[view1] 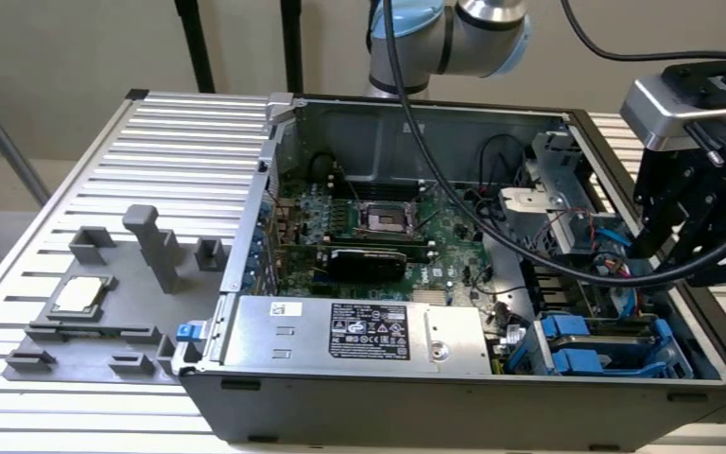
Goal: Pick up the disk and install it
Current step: 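Insert the second disk wire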
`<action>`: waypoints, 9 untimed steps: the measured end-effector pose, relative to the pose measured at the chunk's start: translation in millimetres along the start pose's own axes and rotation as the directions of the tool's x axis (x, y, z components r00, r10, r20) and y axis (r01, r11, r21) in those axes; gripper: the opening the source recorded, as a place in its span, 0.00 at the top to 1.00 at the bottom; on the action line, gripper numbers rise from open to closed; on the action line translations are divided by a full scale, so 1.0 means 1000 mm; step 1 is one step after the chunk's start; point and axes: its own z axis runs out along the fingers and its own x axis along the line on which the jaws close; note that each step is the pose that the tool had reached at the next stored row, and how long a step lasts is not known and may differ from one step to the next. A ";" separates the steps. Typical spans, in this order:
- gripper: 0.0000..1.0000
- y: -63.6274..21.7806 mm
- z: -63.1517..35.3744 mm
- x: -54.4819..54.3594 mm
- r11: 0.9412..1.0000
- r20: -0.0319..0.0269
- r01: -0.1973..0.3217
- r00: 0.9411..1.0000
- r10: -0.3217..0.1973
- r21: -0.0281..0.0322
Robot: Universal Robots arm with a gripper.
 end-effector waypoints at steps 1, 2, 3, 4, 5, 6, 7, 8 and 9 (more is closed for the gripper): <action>0.60 -0.0008 0.0005 0.000 1.000 -0.006 0.000 1.000 0.000 0.000; 0.60 -0.0012 0.0011 -0.001 1.000 -0.013 0.000 1.000 0.000 -0.001; 0.60 -0.0012 0.0017 -0.001 1.000 -0.020 0.000 1.000 0.000 -0.001; 0.60 -0.0012 0.0025 -0.002 1.000 -0.026 0.000 1.000 0.000 -0.002; 0.60 -0.0013 0.0035 -0.003 1.000 -0.032 0.001 1.000 -0.001 -0.002; 0.60 -0.0013 0.0045 -0.003 1.000 -0.036 0.001 0.999 -0.001 -0.002; 0.60 -0.0013 0.0055 -0.004 1.000 -0.040 0.002 0.999 -0.002 -0.002; 0.60 -0.0012 0.0068 -0.005 1.000 -0.043 0.002 0.999 -0.002 -0.002; 0.60 -0.0012 0.0079 -0.006 1.000 -0.047 0.002 0.999 -0.002 -0.003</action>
